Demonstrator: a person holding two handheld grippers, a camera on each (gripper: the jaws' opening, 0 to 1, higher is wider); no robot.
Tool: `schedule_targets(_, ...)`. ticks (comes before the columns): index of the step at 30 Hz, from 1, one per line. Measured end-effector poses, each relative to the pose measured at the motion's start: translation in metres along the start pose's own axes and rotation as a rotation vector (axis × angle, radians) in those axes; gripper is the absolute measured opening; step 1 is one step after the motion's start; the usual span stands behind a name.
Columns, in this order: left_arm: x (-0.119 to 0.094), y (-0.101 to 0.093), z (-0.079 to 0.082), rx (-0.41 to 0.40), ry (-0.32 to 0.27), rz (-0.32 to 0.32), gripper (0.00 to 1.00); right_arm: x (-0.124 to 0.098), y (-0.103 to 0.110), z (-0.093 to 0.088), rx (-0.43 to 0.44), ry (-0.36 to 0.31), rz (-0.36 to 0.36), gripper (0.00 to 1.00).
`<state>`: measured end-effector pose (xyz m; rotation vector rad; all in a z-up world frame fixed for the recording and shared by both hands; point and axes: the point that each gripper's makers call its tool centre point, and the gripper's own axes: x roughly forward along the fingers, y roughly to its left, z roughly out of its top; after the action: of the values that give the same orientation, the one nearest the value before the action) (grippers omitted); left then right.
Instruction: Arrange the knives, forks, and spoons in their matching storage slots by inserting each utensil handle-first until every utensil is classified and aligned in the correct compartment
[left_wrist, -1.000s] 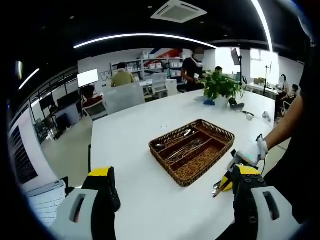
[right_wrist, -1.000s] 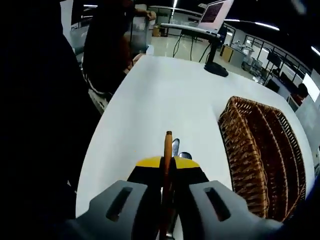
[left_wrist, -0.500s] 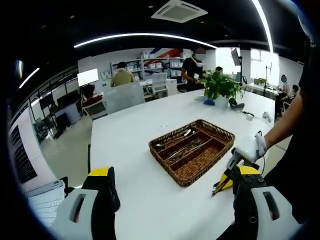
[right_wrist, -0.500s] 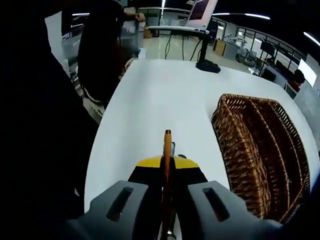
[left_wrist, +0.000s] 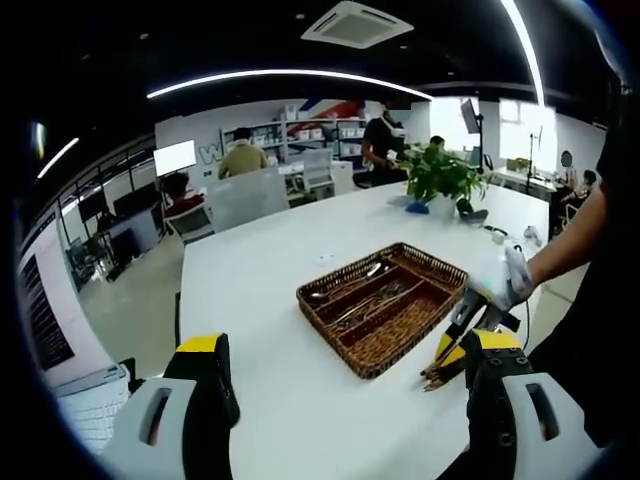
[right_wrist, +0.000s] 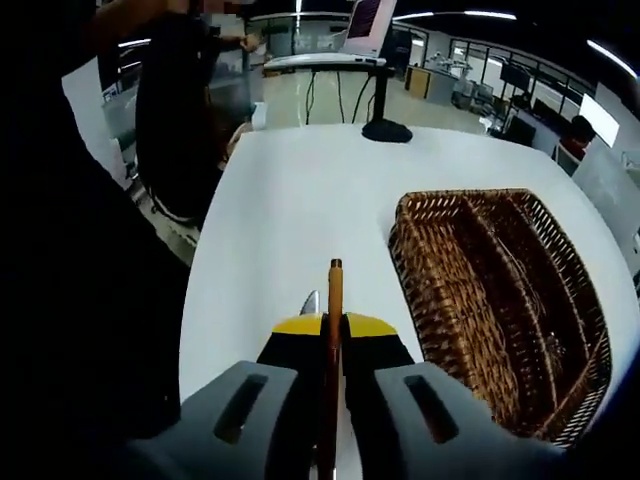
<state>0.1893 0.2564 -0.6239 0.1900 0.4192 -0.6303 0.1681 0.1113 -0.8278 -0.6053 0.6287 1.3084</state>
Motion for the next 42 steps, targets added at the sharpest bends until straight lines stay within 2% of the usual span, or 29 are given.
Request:
schedule_targets(6, 0.001, -0.001, 0.002, 0.003, -0.010, -0.003, 0.99, -0.015, -0.014, 0.004, 0.028, 0.006, -0.038, 0.03)
schedule_targets(9, 0.002, -0.002, 0.003, 0.005, -0.011, -0.006, 0.99, -0.023, -0.025, 0.001, 0.082, 0.020, -0.074, 0.03)
schedule_targets(12, 0.002, -0.003, 0.004, 0.007, -0.014, -0.007, 0.99, -0.033, -0.035, 0.002, 0.135, 0.006, -0.112, 0.03)
schedule_targets(15, 0.002, -0.002, 0.005, 0.008, -0.016, -0.007, 0.99, -0.043, -0.045, 0.003, 0.152, 0.004, -0.140, 0.03)
schedule_targets(20, 0.006, -0.004, 0.008, 0.016, -0.018, -0.014, 0.99, -0.057, -0.062, 0.006, 0.232, -0.019, -0.186, 0.03)
schedule_targets(25, 0.009, -0.005, 0.012, 0.023, -0.024, -0.019, 0.99, -0.070, -0.076, 0.012, 0.377, -0.084, -0.221, 0.03)
schedule_targets(33, 0.014, -0.010, 0.015, 0.030, -0.027, -0.033, 0.99, -0.091, -0.094, 0.009, 0.464, -0.103, -0.288, 0.03)
schedule_targets(37, 0.014, -0.010, 0.017, 0.032, -0.031, -0.035, 0.99, -0.102, -0.100, 0.009, 0.509, -0.134, -0.316, 0.03)
schedule_targets(42, 0.015, -0.011, 0.018, 0.036, -0.032, -0.040, 0.99, -0.112, -0.108, 0.001, 0.558, -0.134, -0.364, 0.03)
